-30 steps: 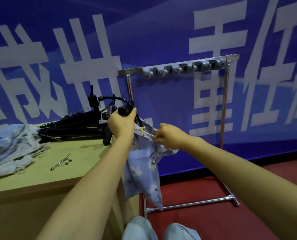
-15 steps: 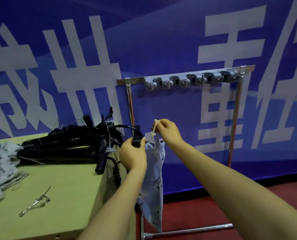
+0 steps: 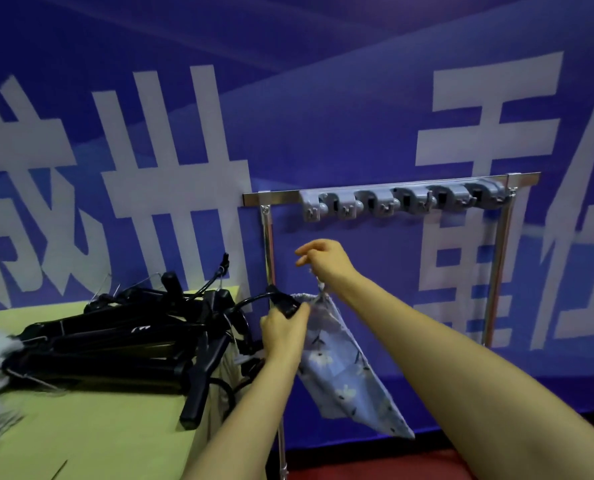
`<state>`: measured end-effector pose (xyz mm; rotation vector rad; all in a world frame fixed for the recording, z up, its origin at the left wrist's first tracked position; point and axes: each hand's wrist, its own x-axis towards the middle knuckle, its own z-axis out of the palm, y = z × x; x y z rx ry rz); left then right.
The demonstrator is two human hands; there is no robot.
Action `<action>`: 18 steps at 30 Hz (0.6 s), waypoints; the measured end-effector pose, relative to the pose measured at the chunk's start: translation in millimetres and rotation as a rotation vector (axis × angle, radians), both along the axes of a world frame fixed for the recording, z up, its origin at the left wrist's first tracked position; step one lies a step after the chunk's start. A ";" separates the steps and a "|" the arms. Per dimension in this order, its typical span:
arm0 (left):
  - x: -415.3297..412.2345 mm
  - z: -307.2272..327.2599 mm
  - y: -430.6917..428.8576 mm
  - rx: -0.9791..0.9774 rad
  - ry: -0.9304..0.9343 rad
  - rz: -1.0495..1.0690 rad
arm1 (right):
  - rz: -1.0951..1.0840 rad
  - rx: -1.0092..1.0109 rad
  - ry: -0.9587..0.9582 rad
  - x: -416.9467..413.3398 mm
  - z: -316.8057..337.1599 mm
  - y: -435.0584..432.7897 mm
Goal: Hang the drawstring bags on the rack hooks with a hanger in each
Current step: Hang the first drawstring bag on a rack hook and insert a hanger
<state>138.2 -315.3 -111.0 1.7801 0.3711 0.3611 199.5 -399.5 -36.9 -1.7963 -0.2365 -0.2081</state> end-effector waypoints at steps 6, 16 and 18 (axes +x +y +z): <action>26.6 22.8 -5.9 -0.243 0.065 0.061 | -0.051 -0.559 -0.178 13.9 21.5 -4.3; 62.5 53.1 -6.7 -0.510 -0.056 0.131 | -0.103 -0.819 -0.520 56.7 39.7 -11.5; 69.3 57.7 -6.7 -0.495 -0.067 0.140 | -0.107 -0.755 -0.552 62.6 44.5 -14.8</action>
